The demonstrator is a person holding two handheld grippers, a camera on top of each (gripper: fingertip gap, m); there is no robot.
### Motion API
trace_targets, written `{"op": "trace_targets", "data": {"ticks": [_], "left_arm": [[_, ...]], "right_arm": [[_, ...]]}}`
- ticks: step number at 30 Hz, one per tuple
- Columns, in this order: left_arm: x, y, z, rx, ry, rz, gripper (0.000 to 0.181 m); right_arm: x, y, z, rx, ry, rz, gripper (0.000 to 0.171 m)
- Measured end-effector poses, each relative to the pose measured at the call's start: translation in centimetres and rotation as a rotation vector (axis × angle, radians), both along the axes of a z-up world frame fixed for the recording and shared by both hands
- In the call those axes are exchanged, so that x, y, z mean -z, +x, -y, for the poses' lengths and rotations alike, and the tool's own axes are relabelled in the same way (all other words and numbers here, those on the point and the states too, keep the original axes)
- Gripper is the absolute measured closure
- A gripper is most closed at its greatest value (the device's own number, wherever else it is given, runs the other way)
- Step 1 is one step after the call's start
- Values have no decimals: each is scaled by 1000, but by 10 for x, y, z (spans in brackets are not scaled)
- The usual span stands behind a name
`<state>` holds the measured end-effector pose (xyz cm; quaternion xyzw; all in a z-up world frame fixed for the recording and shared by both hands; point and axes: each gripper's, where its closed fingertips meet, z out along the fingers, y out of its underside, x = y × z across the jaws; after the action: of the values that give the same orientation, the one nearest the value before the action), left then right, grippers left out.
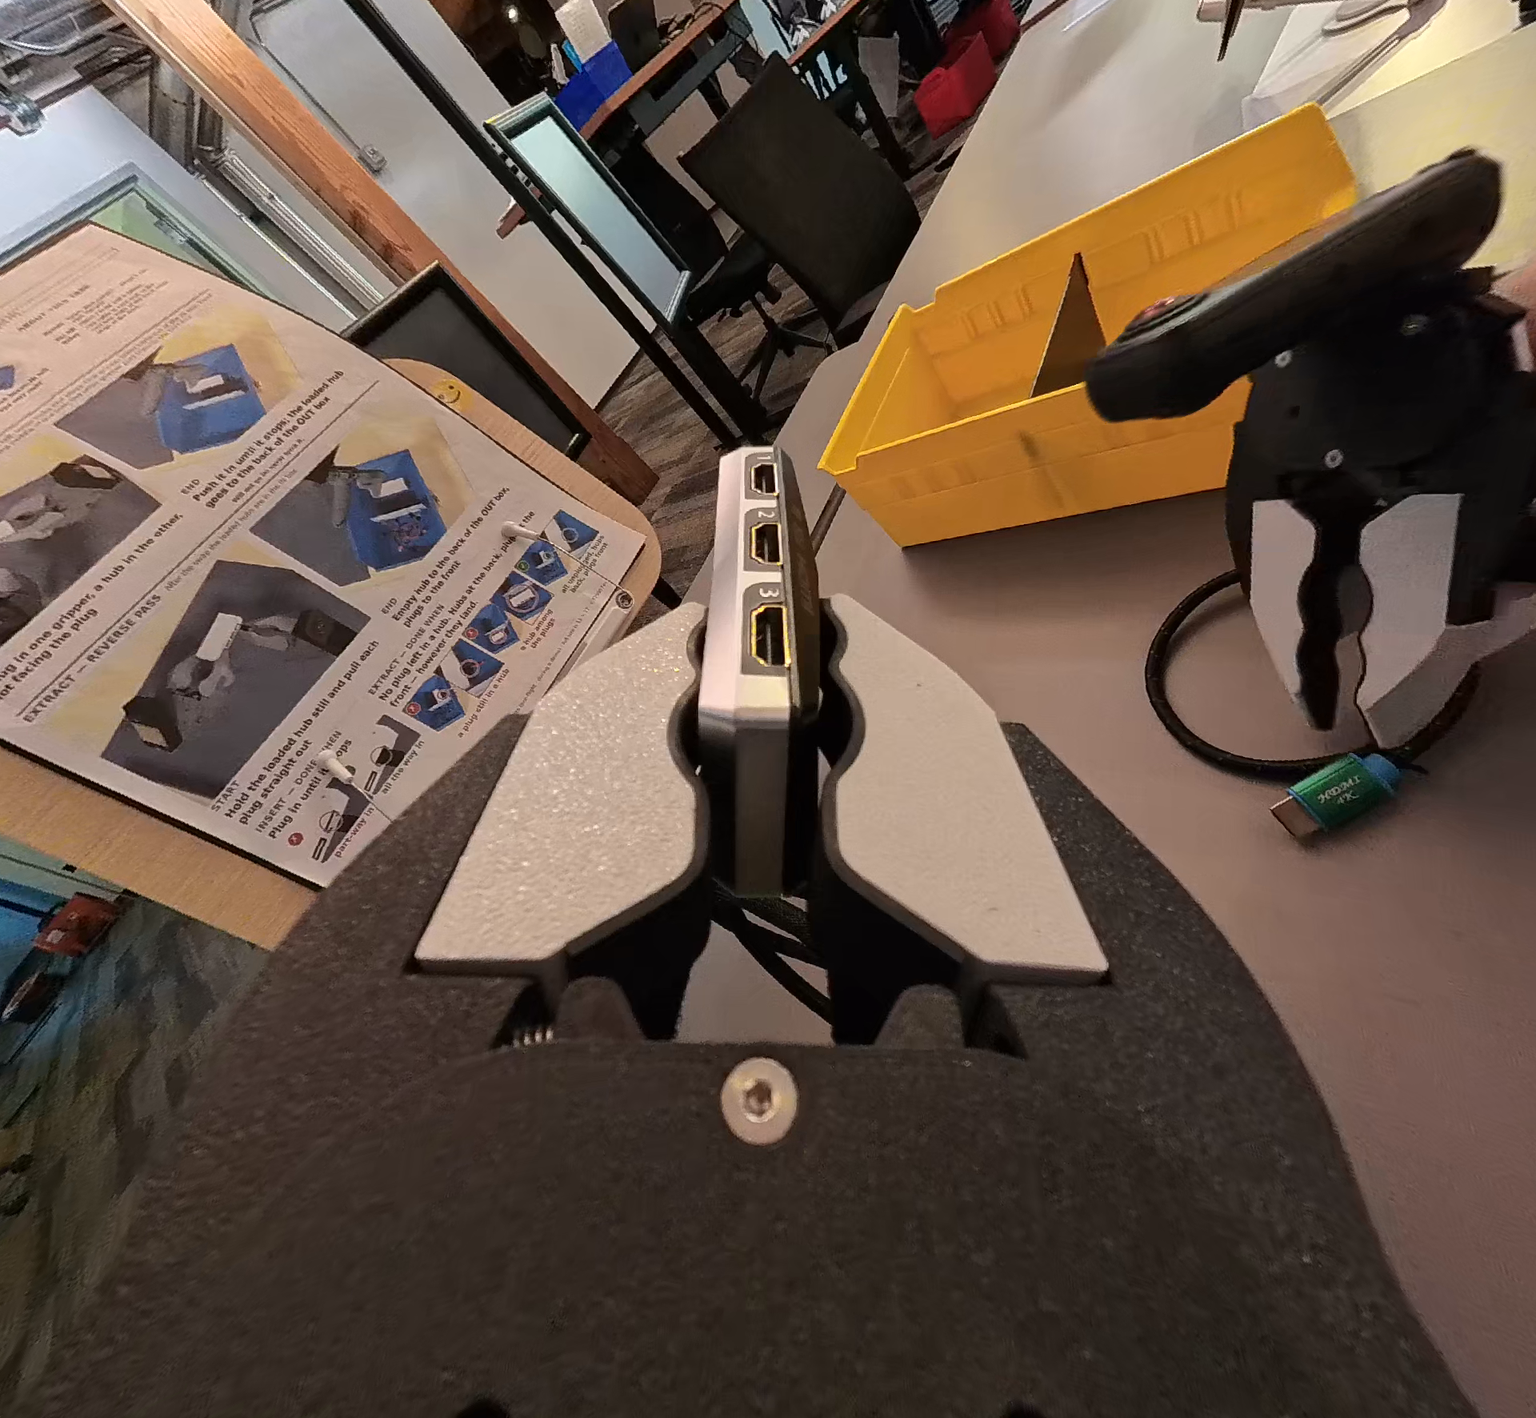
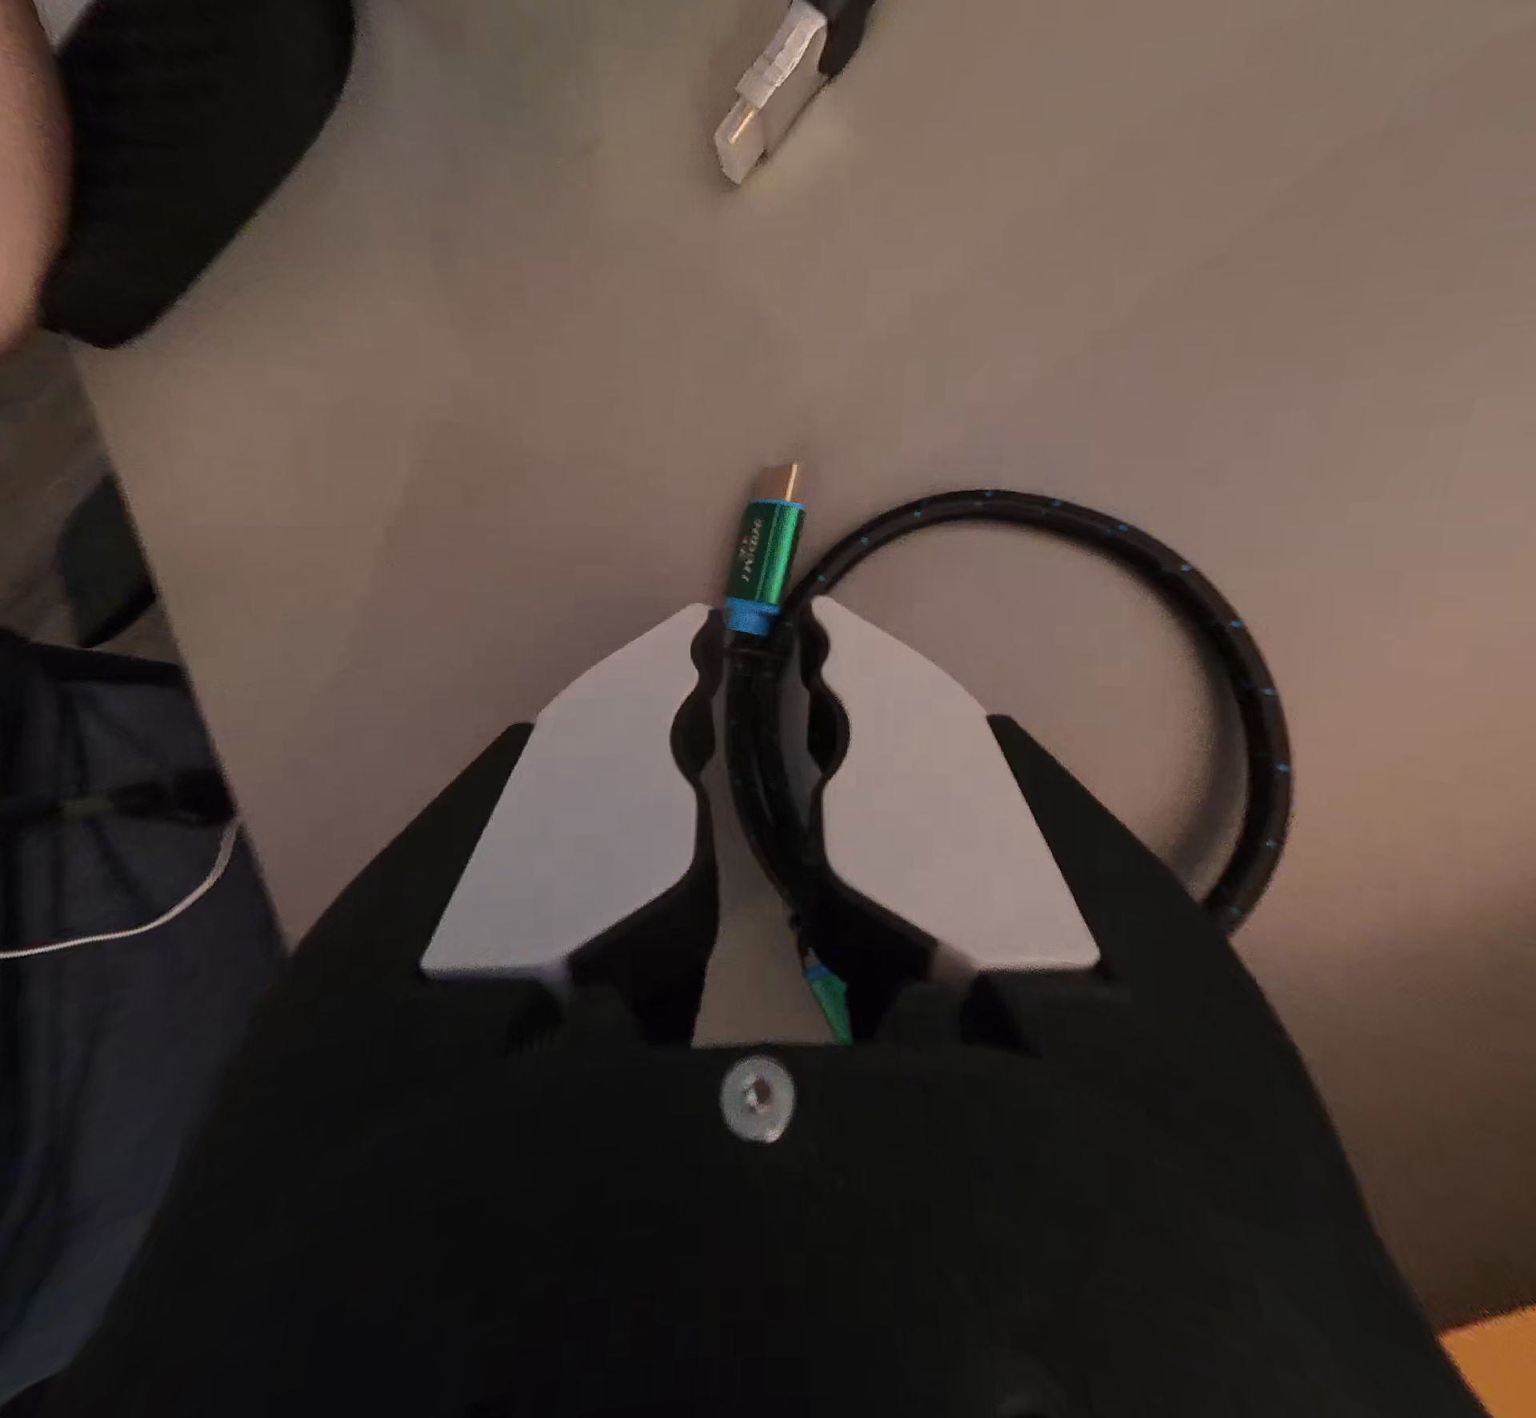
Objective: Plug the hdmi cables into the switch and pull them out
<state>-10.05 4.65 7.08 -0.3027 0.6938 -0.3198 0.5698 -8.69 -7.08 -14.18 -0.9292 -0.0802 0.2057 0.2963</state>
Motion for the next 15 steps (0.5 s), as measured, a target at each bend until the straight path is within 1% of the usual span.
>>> {"op": "trace_targets", "data": {"ticks": [2, 3, 4, 9, 11, 13, 15], "left_arm": [[0, 0, 0, -1, 0, -2, 159], [1, 0, -1, -2, -1, -3, 159], [1, 0, -1, -3, 0, -4, 159], [0, 0, -2, -3, -5, -2, 159], [-1, -1, -2, -4, -7, 1, 159], [-2, -1, -3, -6, -9, 6, 159], [-4, -2, -4, -9, -12, 10, 159]], "right_arm": [[4, -3, 1, -5, -68, -18, 153], [10, -1, 2, -4, -106, 21, 153], [16, -1, 3, -17, -134, 56, 148], [18, -16, -2, -34, -91, 28, 152], [18, -16, -2, -44, -63, 58, 153], [17, -15, -3, -58, -24, 135, 154], [16, -9, -5, -68, 36, 312, 154]]}}
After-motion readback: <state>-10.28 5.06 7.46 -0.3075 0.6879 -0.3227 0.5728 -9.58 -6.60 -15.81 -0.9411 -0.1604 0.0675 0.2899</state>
